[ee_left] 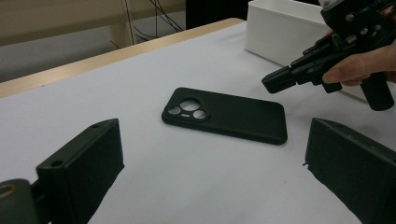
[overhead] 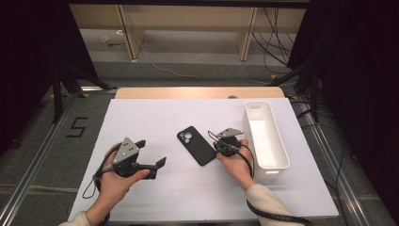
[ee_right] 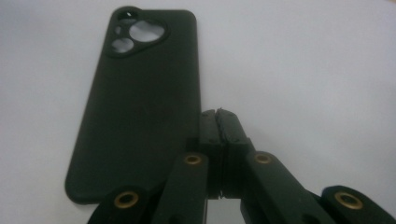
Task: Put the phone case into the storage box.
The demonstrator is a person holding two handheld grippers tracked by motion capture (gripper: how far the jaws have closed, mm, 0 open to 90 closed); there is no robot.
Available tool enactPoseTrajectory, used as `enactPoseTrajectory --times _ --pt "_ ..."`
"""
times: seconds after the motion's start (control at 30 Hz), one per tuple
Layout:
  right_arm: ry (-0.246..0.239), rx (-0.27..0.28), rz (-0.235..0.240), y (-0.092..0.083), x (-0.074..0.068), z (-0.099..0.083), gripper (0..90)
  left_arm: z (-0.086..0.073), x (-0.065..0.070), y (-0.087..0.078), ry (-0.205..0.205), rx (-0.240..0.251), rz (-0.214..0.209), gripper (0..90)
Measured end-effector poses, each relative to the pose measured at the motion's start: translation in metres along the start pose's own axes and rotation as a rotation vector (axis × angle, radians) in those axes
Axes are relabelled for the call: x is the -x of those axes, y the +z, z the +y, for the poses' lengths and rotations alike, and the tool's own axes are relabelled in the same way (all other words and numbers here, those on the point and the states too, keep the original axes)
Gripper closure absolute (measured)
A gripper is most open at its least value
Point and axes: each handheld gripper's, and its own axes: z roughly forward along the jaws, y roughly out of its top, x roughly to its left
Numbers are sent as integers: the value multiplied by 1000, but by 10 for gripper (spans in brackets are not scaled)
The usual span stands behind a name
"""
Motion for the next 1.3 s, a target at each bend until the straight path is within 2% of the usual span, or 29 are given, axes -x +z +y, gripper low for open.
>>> enactPoseTrajectory --times 0.23,0.33,0.43,0.6,0.67,0.7,0.77,0.8,0.83,0.87,0.9,1.13,1.3 --pt "11 -47 -1 9 5 -7 900 -1 -2 1 -6 -8 0 42" --pt "6 -61 18 11 5 -10 900 -1 -3 1 -10 -11 3 46" --pt "10 -73 68 10 1 -9 900 -2 -4 1 -13 -13 6 47" --pt "-27 -75 126 11 -18 -8 900 -2 -5 1 -19 -17 8 49" --pt "-40 -75 130 11 -23 -7 900 -2 -5 1 -20 -16 9 50" --pt "-48 -72 155 13 -32 -6 900 -2 -6 1 -20 -17 11 50" --pt "-64 -65 167 15 -42 -4 900 -2 -6 1 -20 -18 11 50" --pt "-64 -65 167 15 -42 -4 900 -2 -6 1 -20 -18 11 50" --pt "-71 -56 177 18 -51 -3 900 -2 -6 1 -21 -18 13 50" --pt "-71 -56 177 18 -51 -3 900 -2 -6 1 -21 -18 13 50" --pt "-83 -51 185 21 -58 -1 900 -2 -7 1 -20 -17 16 50" --pt "-81 -40 219 27 -72 3 900 -3 -8 1 -22 -18 18 52" --pt "-99 -25 234 30 -80 5 900 -3 -8 1 -21 -21 17 51"
